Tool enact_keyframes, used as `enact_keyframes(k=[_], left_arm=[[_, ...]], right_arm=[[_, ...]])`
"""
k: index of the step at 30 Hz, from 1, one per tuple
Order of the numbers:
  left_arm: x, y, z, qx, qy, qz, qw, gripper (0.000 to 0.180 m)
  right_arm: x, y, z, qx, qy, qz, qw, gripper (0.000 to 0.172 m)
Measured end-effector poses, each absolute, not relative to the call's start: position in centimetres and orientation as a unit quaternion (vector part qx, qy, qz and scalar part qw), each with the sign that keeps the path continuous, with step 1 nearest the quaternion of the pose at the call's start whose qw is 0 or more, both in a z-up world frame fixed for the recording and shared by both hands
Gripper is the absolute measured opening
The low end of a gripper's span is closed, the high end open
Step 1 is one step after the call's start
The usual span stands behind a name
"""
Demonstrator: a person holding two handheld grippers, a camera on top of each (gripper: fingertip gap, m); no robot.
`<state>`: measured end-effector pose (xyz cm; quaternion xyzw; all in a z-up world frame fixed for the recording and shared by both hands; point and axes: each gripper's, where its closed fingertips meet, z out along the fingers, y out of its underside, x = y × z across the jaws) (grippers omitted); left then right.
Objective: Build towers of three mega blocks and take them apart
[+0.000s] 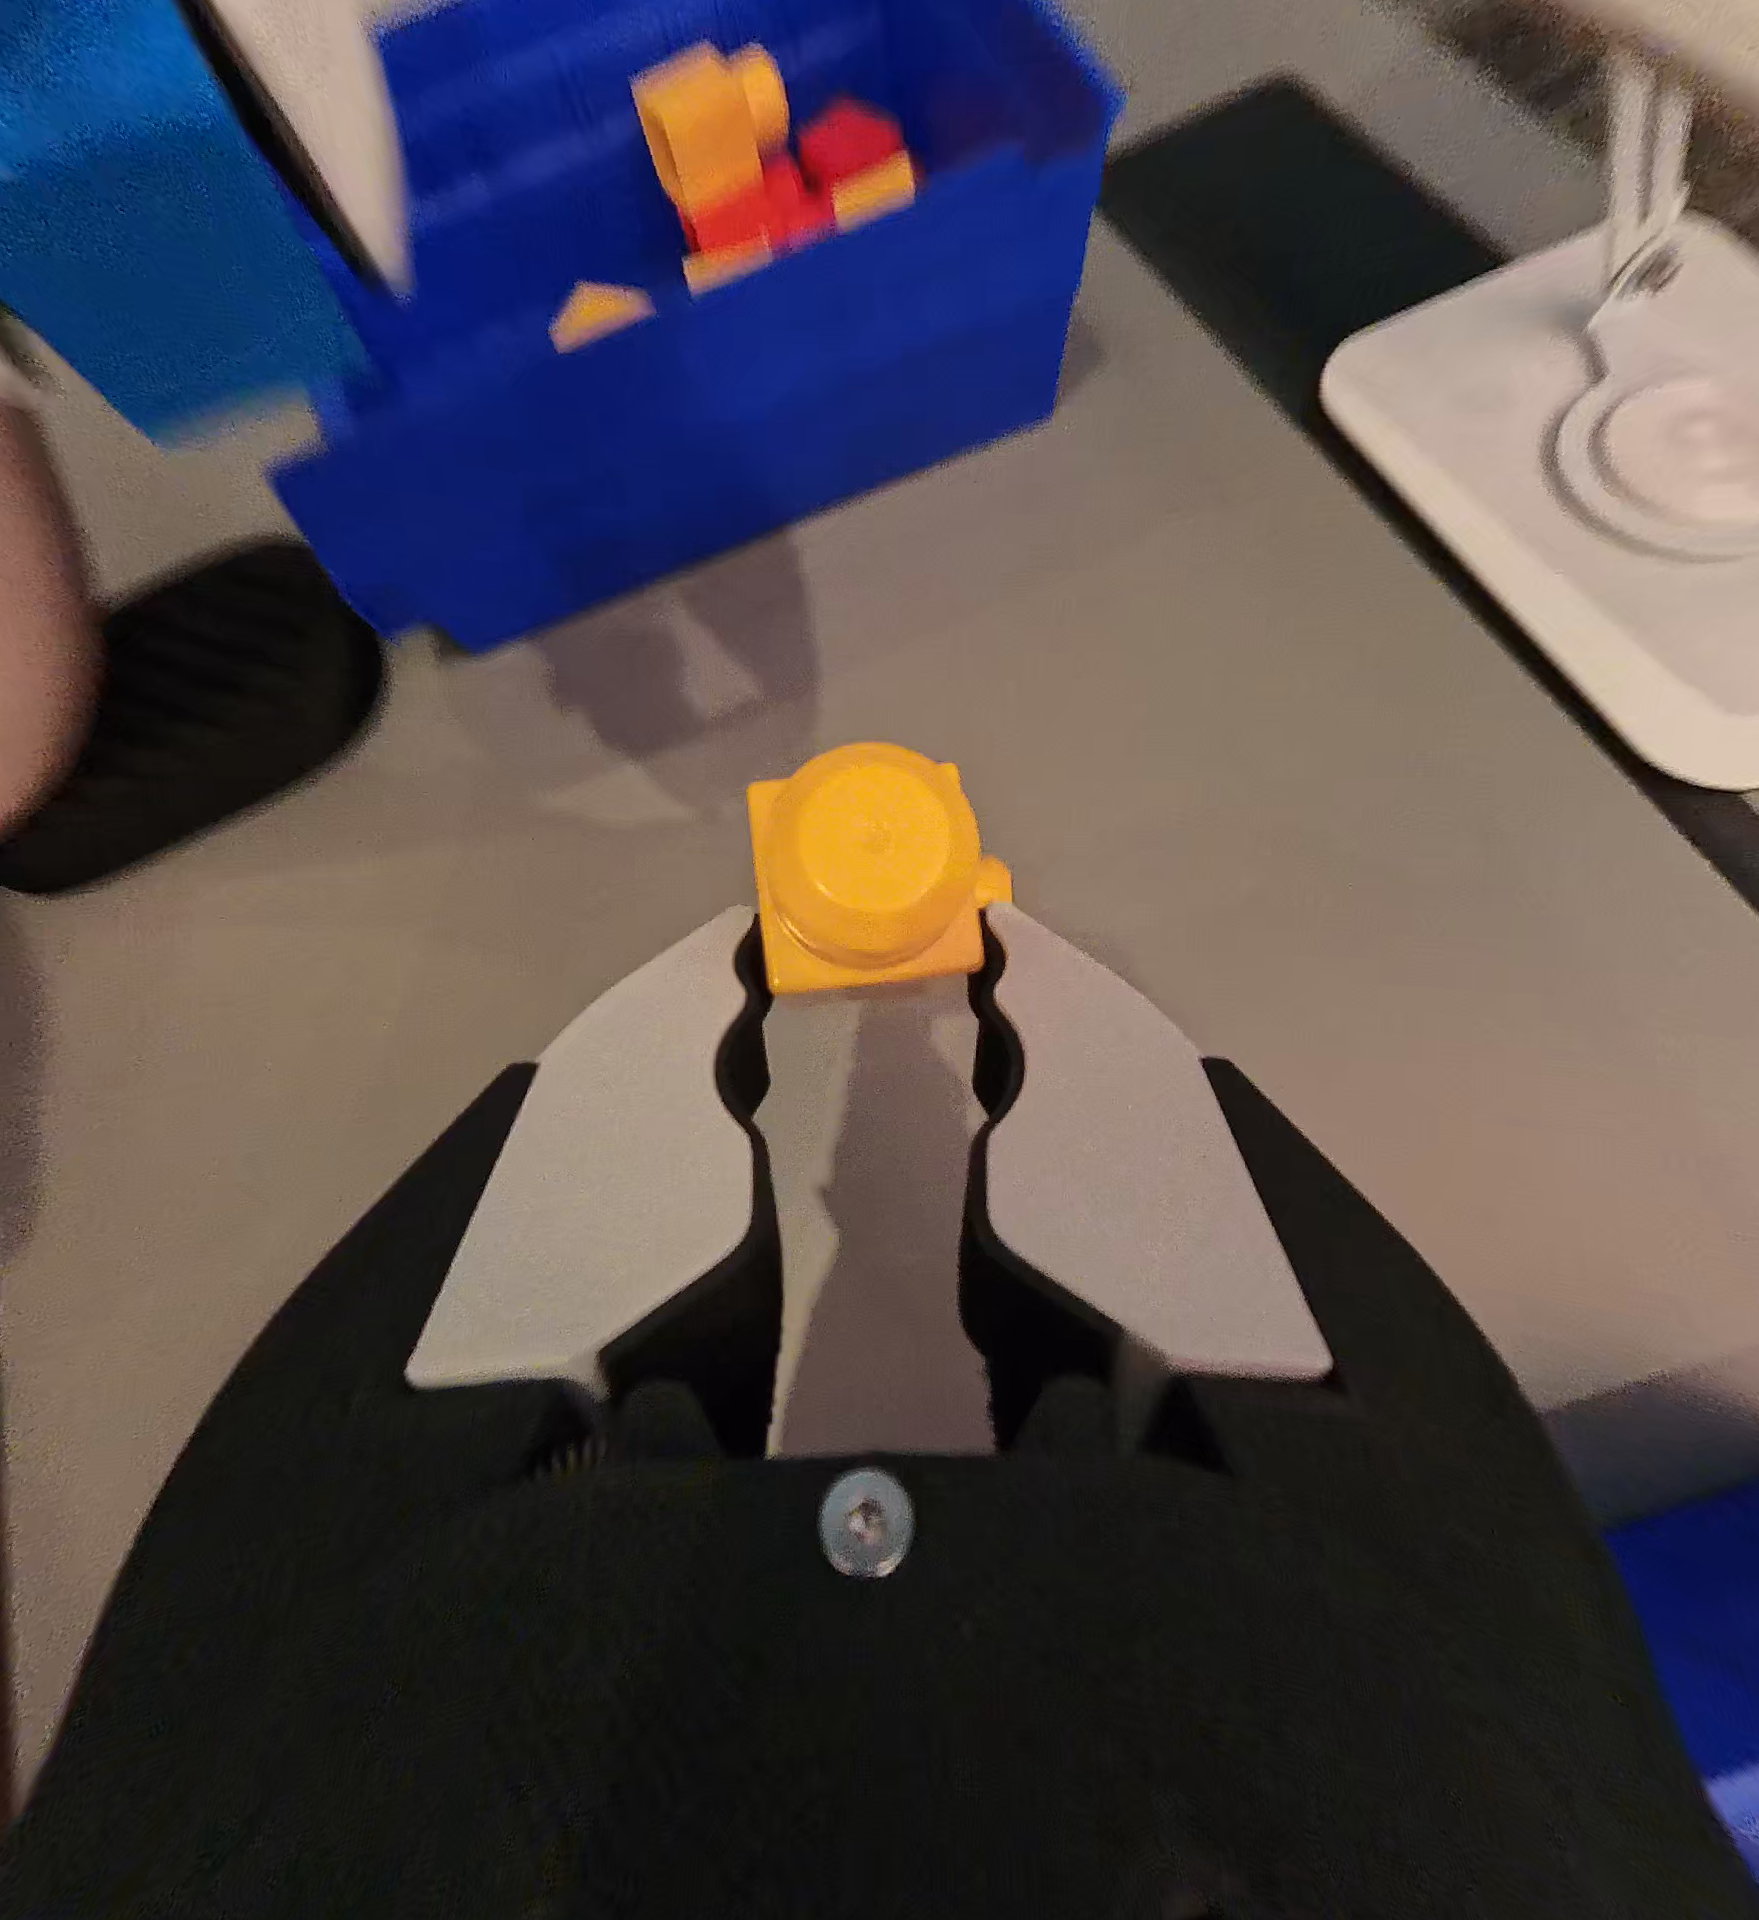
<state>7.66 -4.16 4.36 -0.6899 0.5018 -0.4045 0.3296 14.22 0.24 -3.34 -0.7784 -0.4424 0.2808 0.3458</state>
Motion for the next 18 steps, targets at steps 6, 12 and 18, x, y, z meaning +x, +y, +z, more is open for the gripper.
enact_keyframes(k=[6, 12, 18], left_arm=[[11.7, -4.8, 1.0, -0.69, 0.528, -0.407, 0.282, 0.038], [14.4, -5.7, -0.6, -0.682, 0.537, -0.424, 0.26, 0.037], [14.6, -7.6, -0.1, -0.658, 0.546, -0.47, 0.218, 0.036]], right_arm=[[15.4, -2.7, 5.1, -0.707, -0.39, 0.448, 0.384, 0.038], [14.2, -5.1, 4.8, -0.688, -0.452, 0.443, 0.354, 0.038], [14.3, -5.9, 2.9, -0.709, -0.49, 0.395, 0.319, 0.038]])
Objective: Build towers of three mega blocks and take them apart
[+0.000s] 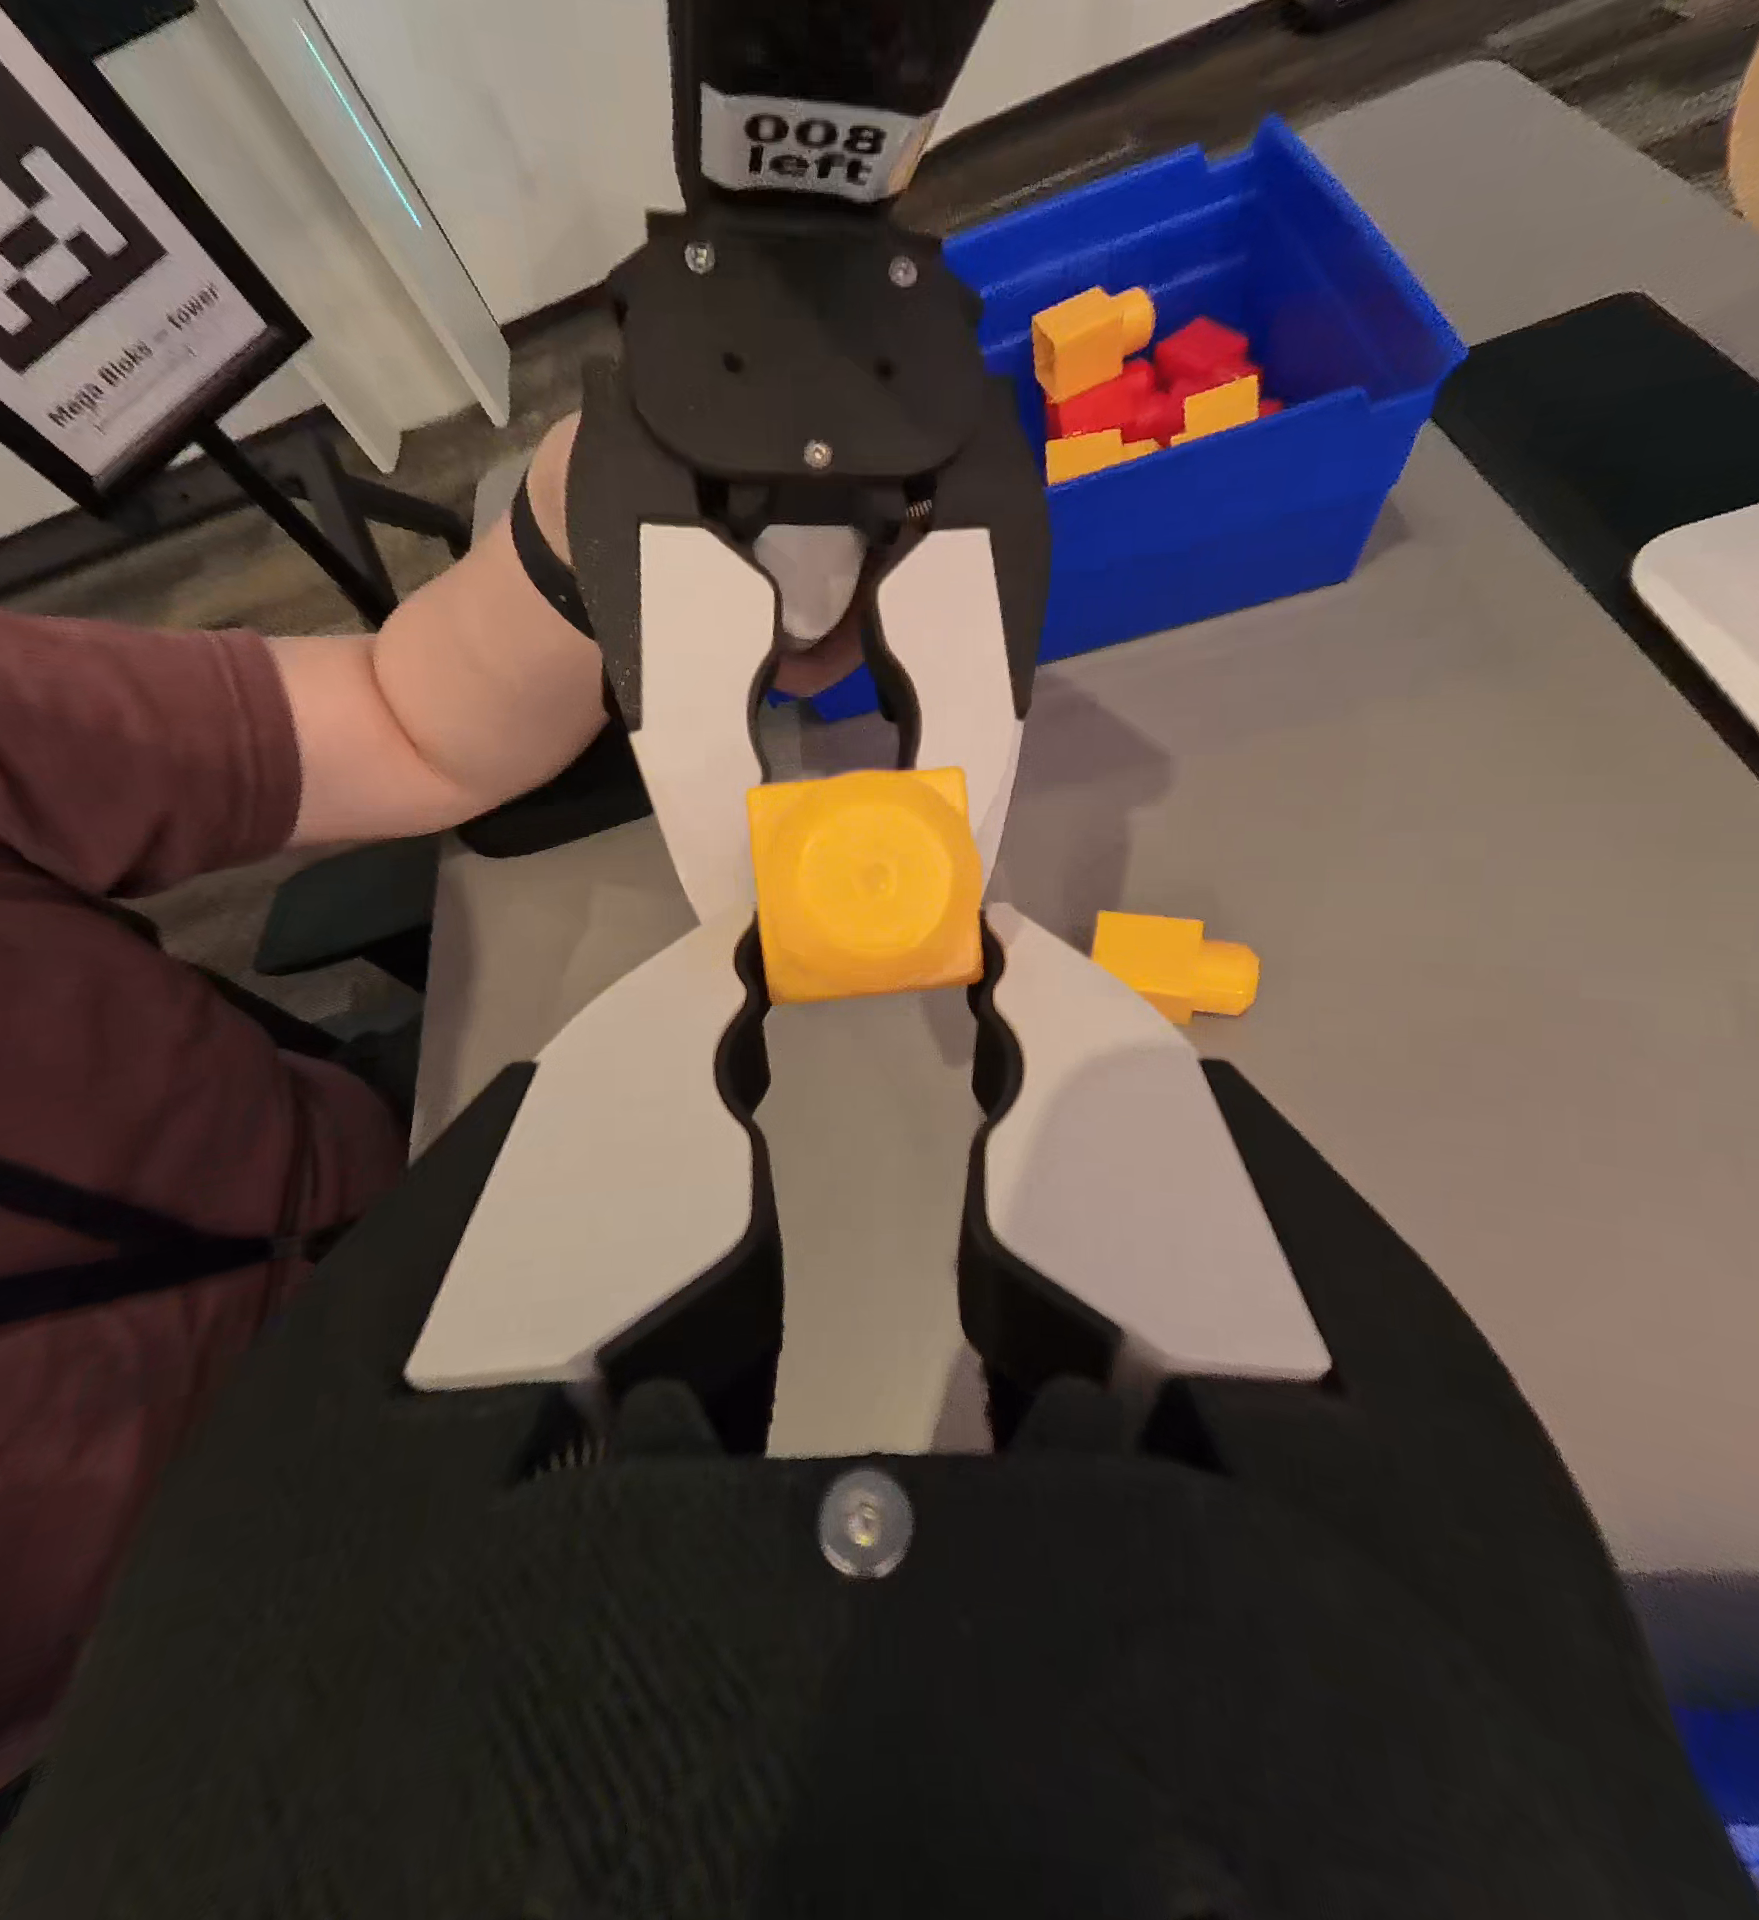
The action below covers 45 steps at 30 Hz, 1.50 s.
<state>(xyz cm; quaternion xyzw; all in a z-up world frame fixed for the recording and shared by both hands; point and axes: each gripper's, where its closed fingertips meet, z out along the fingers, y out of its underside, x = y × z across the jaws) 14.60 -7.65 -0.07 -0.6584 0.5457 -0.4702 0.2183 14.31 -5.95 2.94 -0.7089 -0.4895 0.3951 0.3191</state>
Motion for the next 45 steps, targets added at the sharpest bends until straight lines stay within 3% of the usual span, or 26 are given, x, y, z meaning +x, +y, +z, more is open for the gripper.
enact_keyframes(k=[8, 12, 18, 36, 43, 45], left_arm=[[15.2, -8.0, 0.8, -0.644, 0.548, -0.479, 0.238, 0.036], [15.0, -7.7, 1.6, -0.642, 0.533, -0.49, 0.252, 0.036], [14.7, -7.2, 1.7, -0.656, 0.526, -0.474, 0.261, 0.036], [14.8, -9.0, -2.5, -0.678, 0.587, -0.408, 0.169, 0.035], [14.9, -7.2, -0.2, -0.674, 0.525, -0.472, 0.219, 0.036], [15.2, -7.0, -0.5, -0.68, 0.513, -0.479, 0.212, 0.045]], right_arm=[[13.2, -5.8, 4.9, -0.682, -0.451, 0.46, 0.347, 0.037], [12.8, -4.8, 5.6, -0.681, -0.425, 0.458, 0.382, 0.048], [11.8, -4.7, 6.5, -0.653, -0.405, 0.498, 0.401, 0.038], [12.9, -6.9, 1.3, -0.705, -0.512, 0.408, 0.275, 0.038], [13.0, -5.1, 3.2, -0.702, -0.441, 0.466, 0.309, 0.037], [13.2, -4.6, 3.3, -0.703, -0.433, 0.464, 0.32, 0.037]])
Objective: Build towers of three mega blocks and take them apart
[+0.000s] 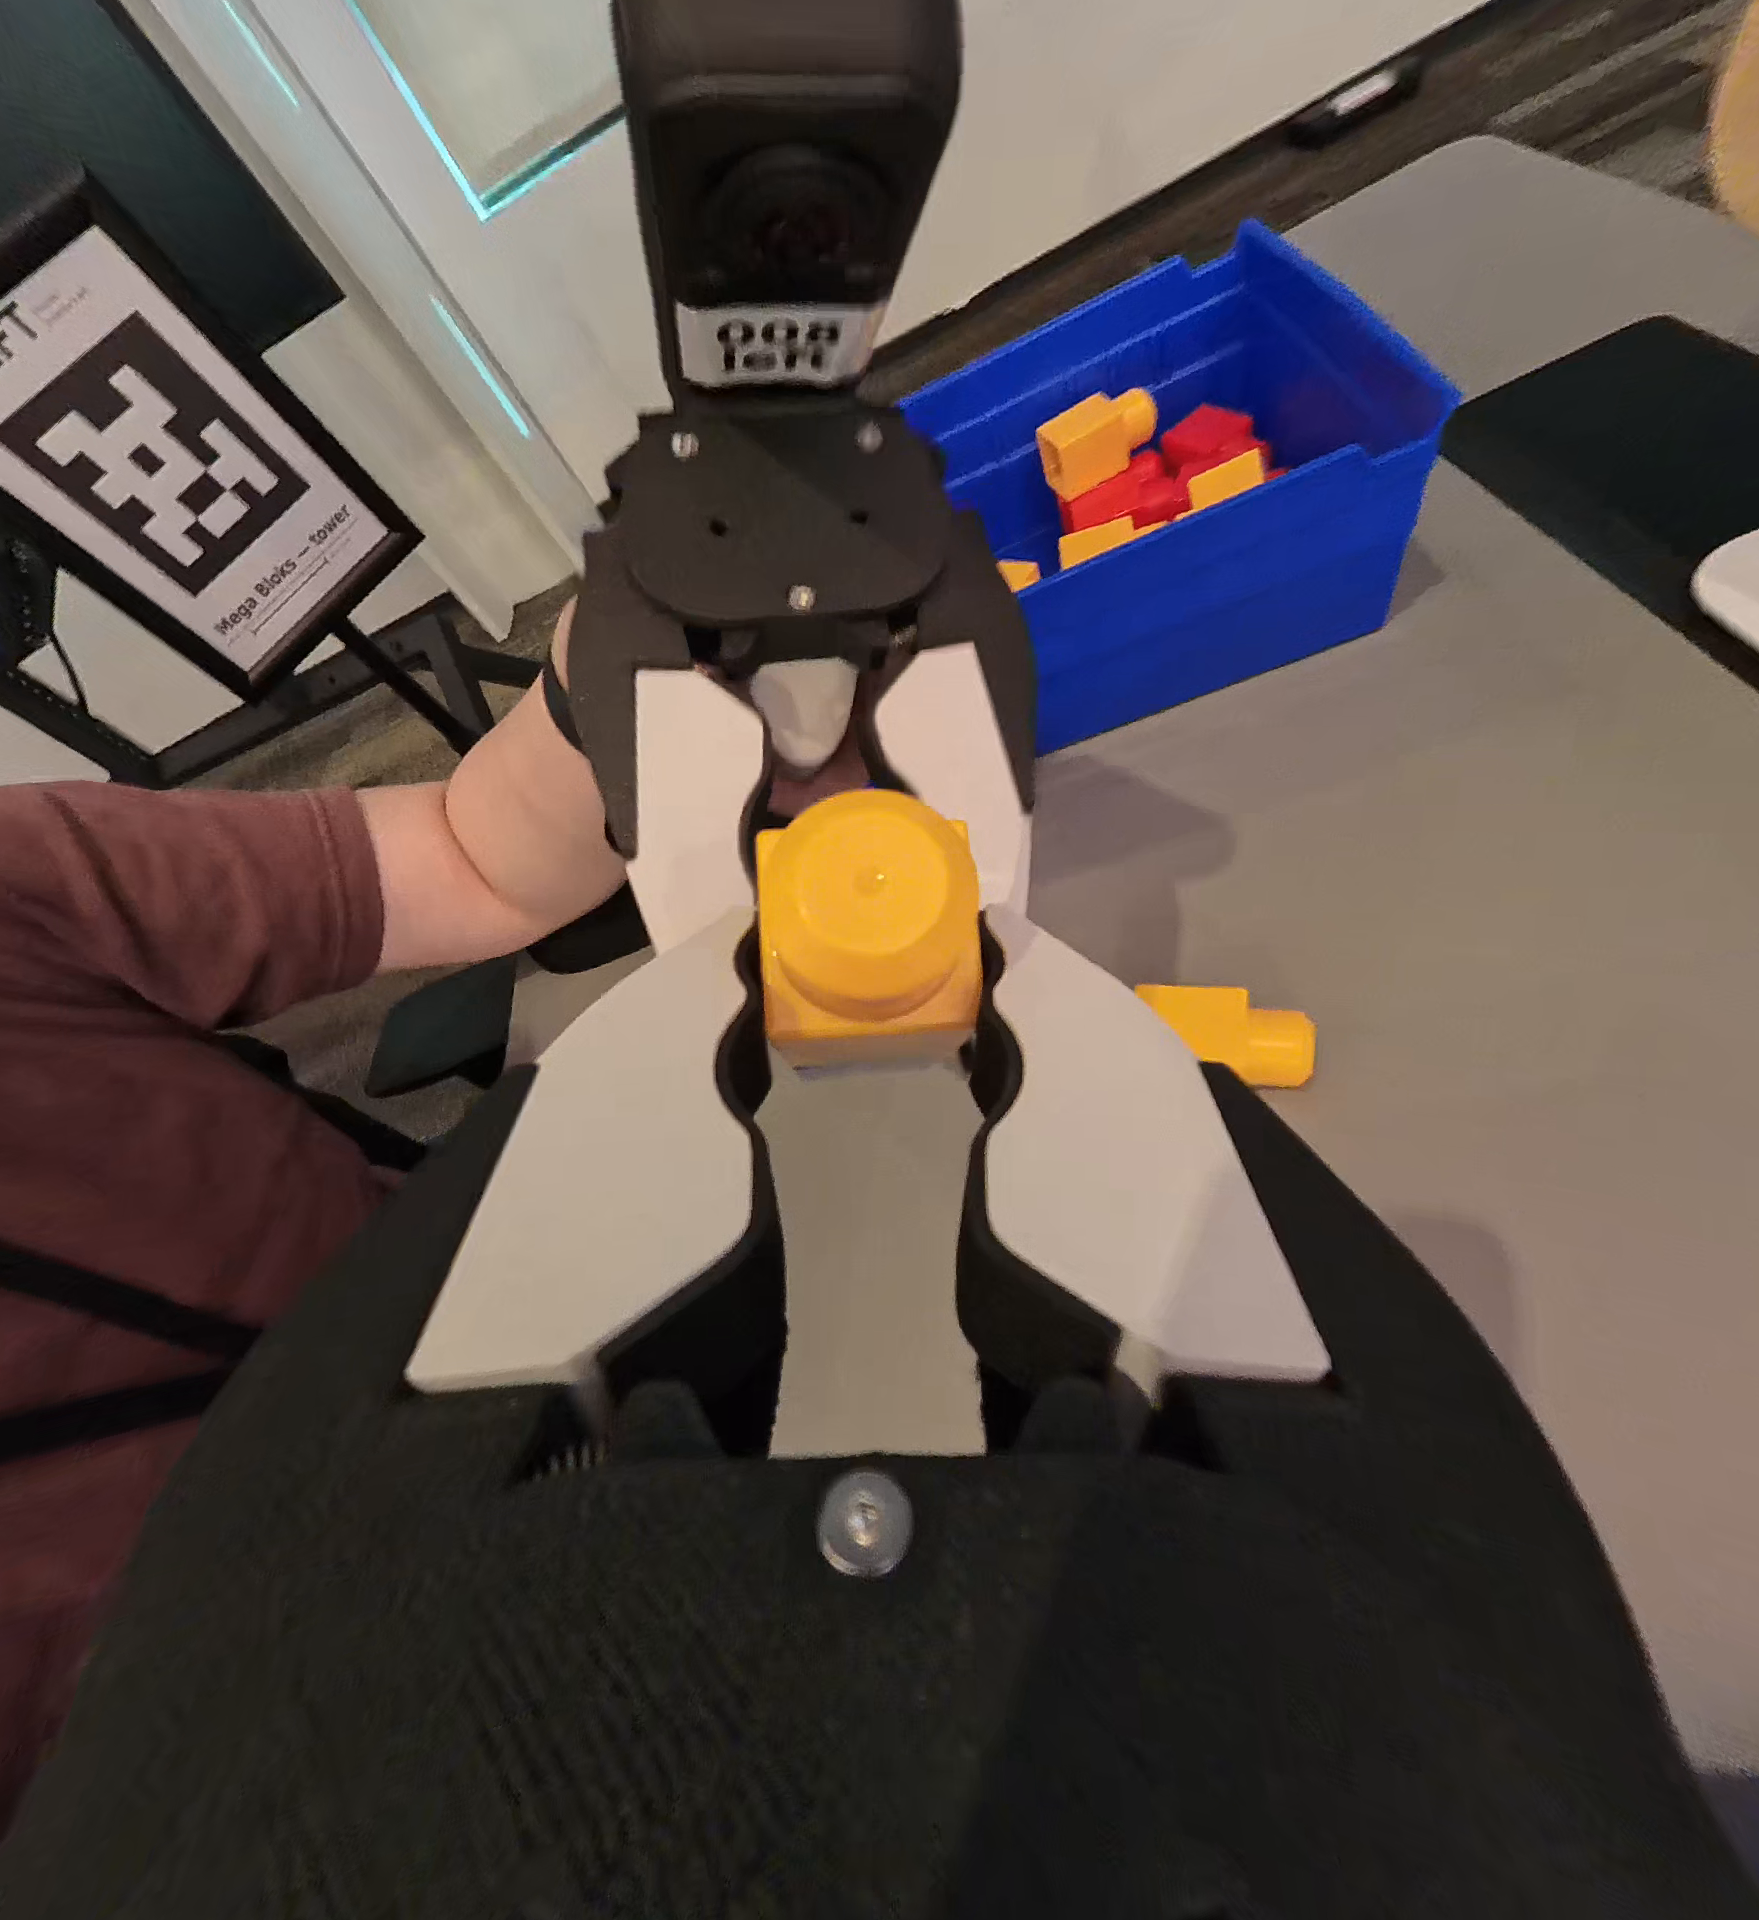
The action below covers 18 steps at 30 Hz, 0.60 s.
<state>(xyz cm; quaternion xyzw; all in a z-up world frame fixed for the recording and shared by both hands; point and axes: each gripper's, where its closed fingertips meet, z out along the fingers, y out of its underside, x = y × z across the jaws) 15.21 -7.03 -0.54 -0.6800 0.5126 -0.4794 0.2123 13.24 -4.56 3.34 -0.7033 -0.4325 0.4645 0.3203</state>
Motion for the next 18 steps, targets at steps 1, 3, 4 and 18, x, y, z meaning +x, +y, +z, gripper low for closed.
enact_keyframes(k=[1, 3, 4, 18], left_arm=[[15.4, -7.0, -0.9, -0.682, 0.513, -0.479, 0.205, 0.045], [15.7, -6.7, -1.5, -0.685, 0.514, -0.473, 0.209, 0.039], [15.8, -6.5, -1.6, -0.684, 0.513, -0.473, 0.212, 0.039], [15.5, -6.6, 0.9, -0.676, 0.465, -0.533, 0.205, 0.038]], right_arm=[[13.3, -4.2, 3.5, -0.703, -0.425, 0.467, 0.329, 0.037], [13.3, -3.9, 3.4, -0.705, -0.417, 0.471, 0.328, 0.037], [13.4, -3.7, 3.3, -0.704, -0.414, 0.473, 0.33, 0.037], [12.6, -3.5, 5.7, -0.636, -0.378, 0.566, 0.363, 0.037]])
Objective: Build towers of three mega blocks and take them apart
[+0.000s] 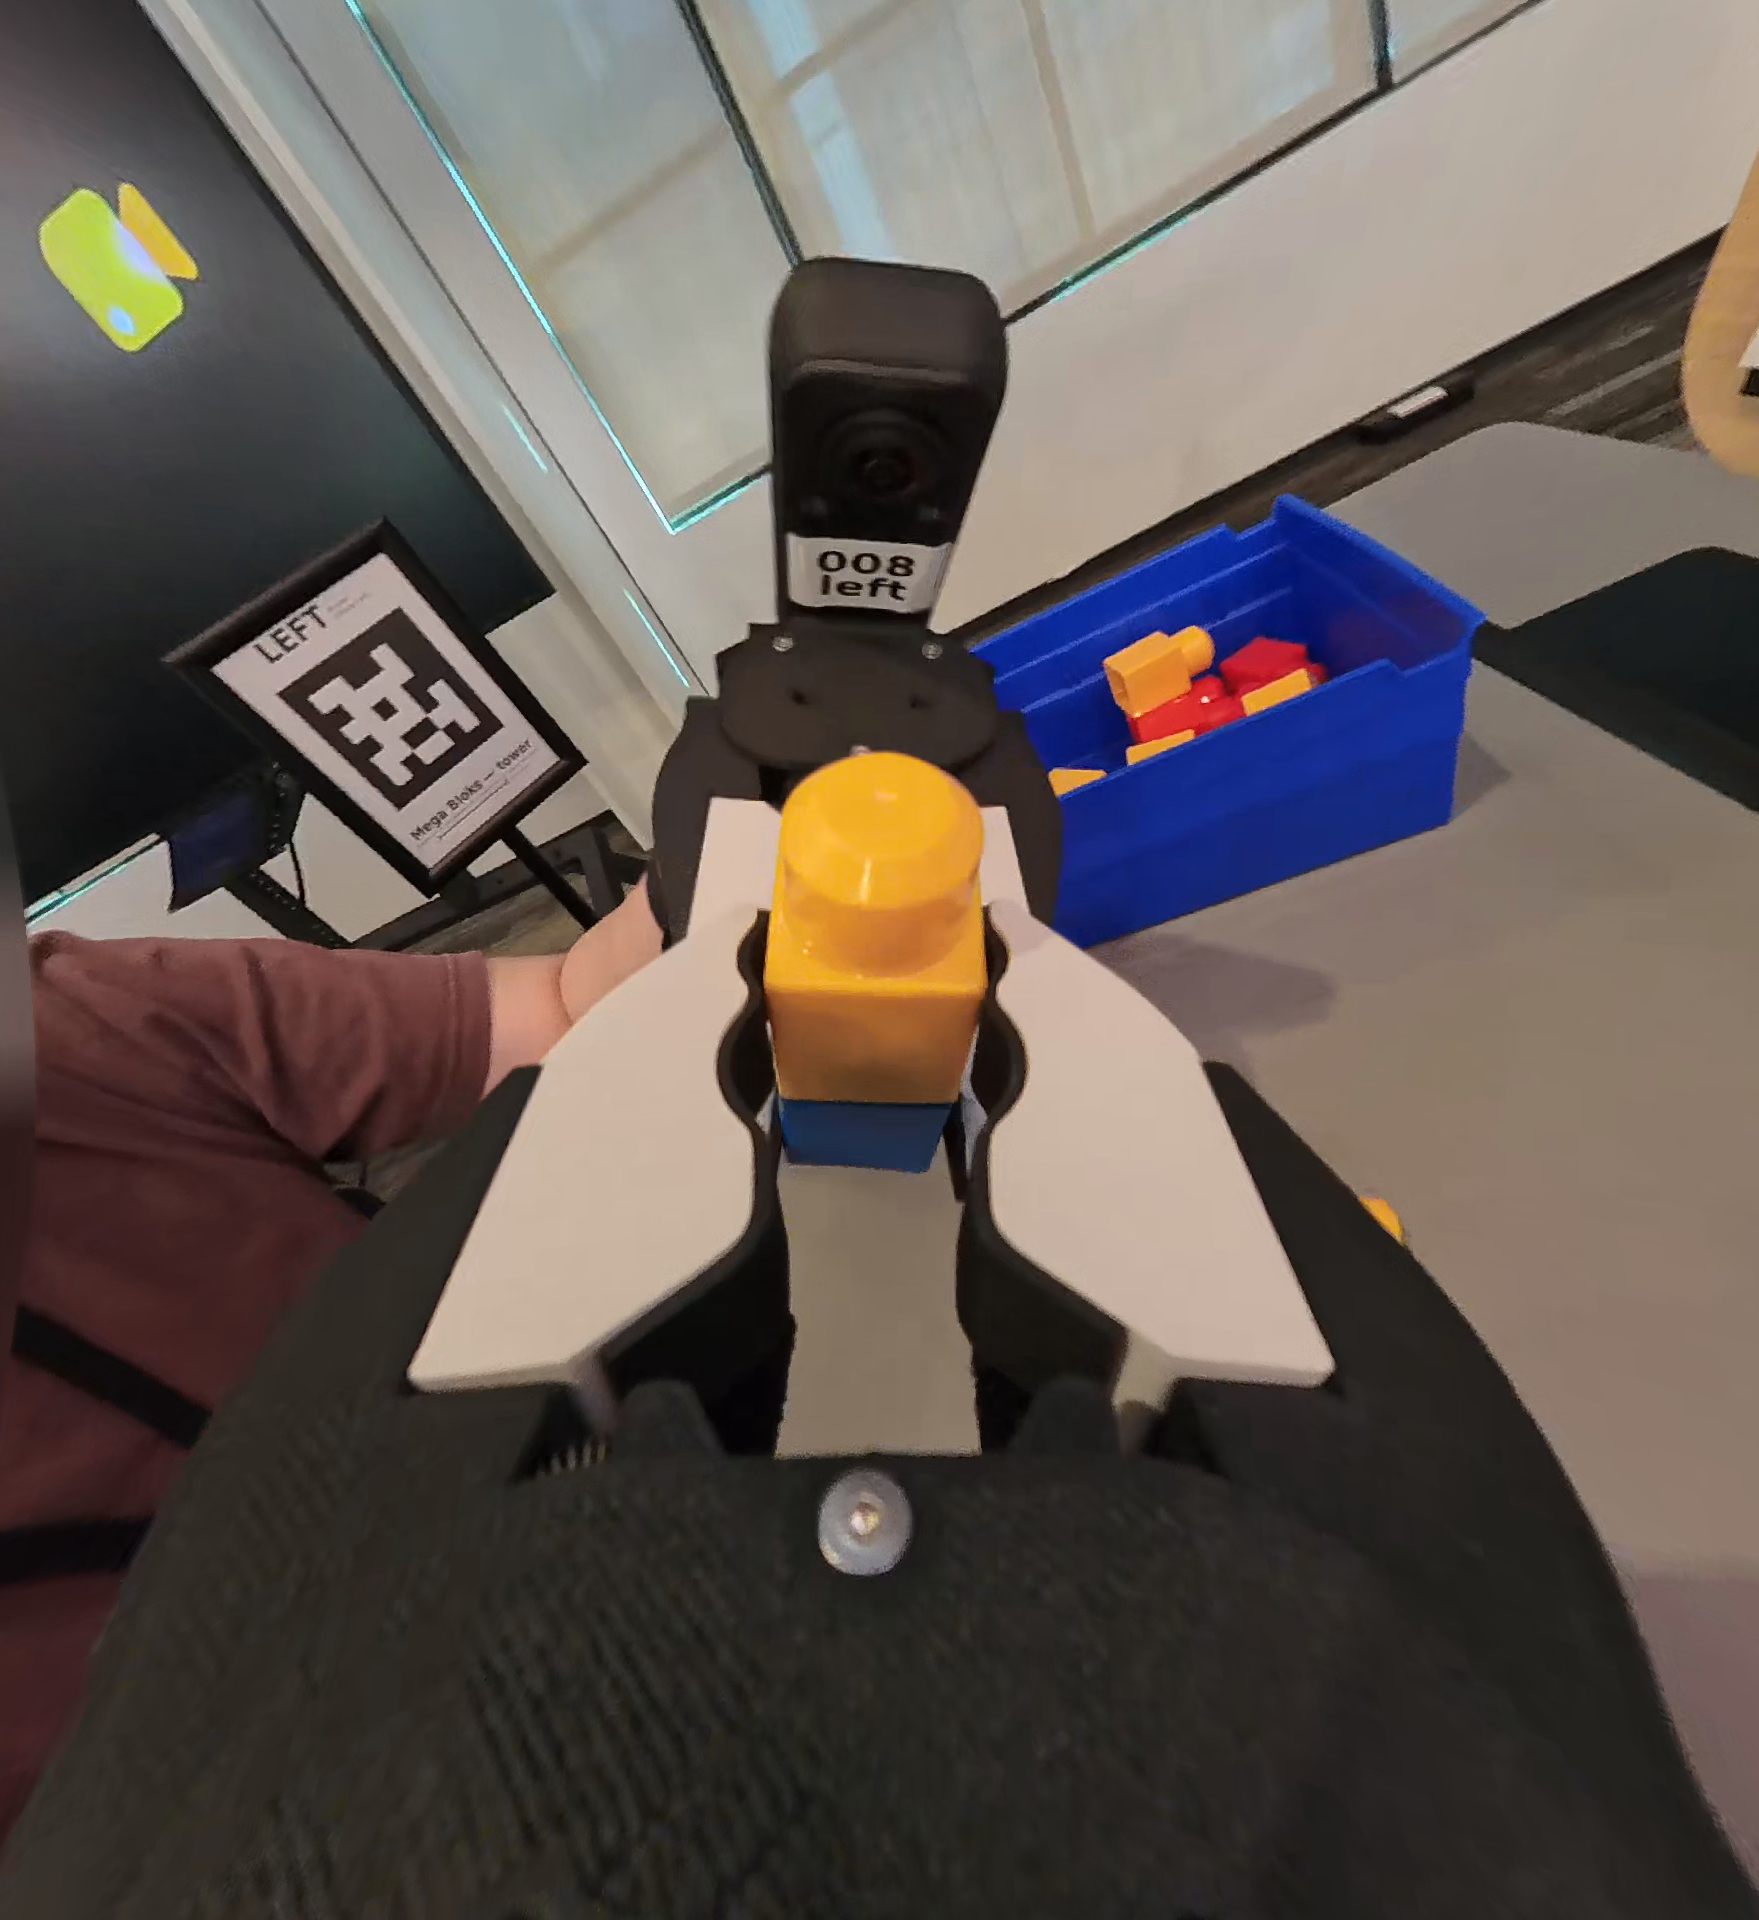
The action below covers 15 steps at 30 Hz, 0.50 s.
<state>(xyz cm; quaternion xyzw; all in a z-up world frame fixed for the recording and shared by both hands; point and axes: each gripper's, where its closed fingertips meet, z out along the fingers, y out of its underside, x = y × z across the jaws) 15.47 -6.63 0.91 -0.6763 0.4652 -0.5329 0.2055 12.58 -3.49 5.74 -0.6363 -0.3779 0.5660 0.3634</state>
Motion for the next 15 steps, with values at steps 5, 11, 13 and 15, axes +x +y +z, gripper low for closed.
enact_keyframes(k=[5, 11, 13, 15], left_arm=[[15.1, -7.0, 0.9, -0.676, 0.482, -0.52, 0.202, 0.038], [14.9, -6.2, 0.6, -0.697, 0.47, -0.497, 0.214, 0.038], [14.8, -6.1, 0.5, -0.704, 0.469, -0.488, 0.214, 0.038], [14.7, -6.0, 0.4, -0.706, 0.472, -0.483, 0.214, 0.038]], right_arm=[[12.4, -4.0, 5.7, -0.627, -0.392, 0.57, 0.358, 0.037], [12.2, -3.3, 5.5, -0.637, -0.37, 0.564, 0.373, 0.037], [12.1, -3.2, 5.4, -0.64, -0.365, 0.566, 0.371, 0.037], [12.1, -3.2, 5.3, -0.637, -0.366, 0.568, 0.37, 0.037]])
